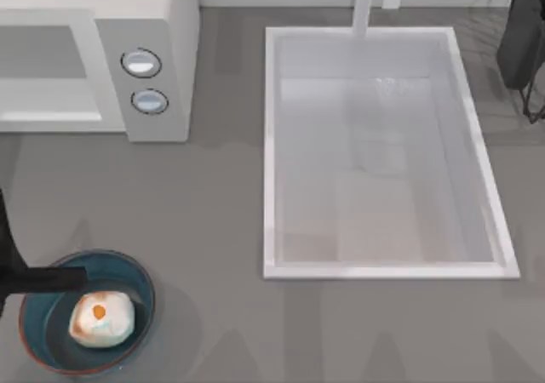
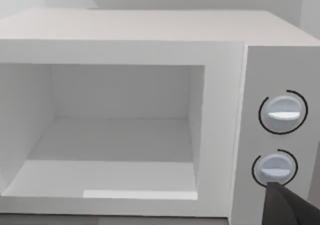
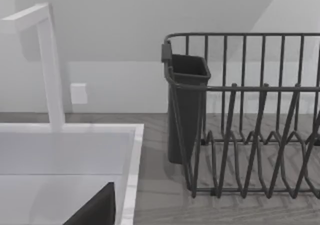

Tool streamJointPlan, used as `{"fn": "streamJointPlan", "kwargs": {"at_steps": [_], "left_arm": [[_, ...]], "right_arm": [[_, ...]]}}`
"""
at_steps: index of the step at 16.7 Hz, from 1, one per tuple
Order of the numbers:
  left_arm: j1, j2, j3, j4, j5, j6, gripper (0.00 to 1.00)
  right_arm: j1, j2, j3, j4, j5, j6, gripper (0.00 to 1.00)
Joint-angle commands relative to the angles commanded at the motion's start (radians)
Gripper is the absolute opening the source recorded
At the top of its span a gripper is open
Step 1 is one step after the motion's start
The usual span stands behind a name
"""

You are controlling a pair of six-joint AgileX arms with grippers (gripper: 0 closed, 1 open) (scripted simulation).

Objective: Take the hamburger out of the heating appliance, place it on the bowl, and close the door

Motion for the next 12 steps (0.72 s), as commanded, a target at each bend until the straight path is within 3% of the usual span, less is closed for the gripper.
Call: {"fn": "streamJointPlan", "kwargs": {"at_steps": [5,12], "left_arm": [[-0.127,0.185,0.06,0.114,-0.126,0.004,0.0],[-0.1,0.222,0.091,0.096,-0.102,0.033,0.0]], "right_arm": [[0.0,0.0,0.0,0.0,0.0,0.0,1.0],[0.0,0.0,0.0,0.0,0.0,0.0,1.0]]}}
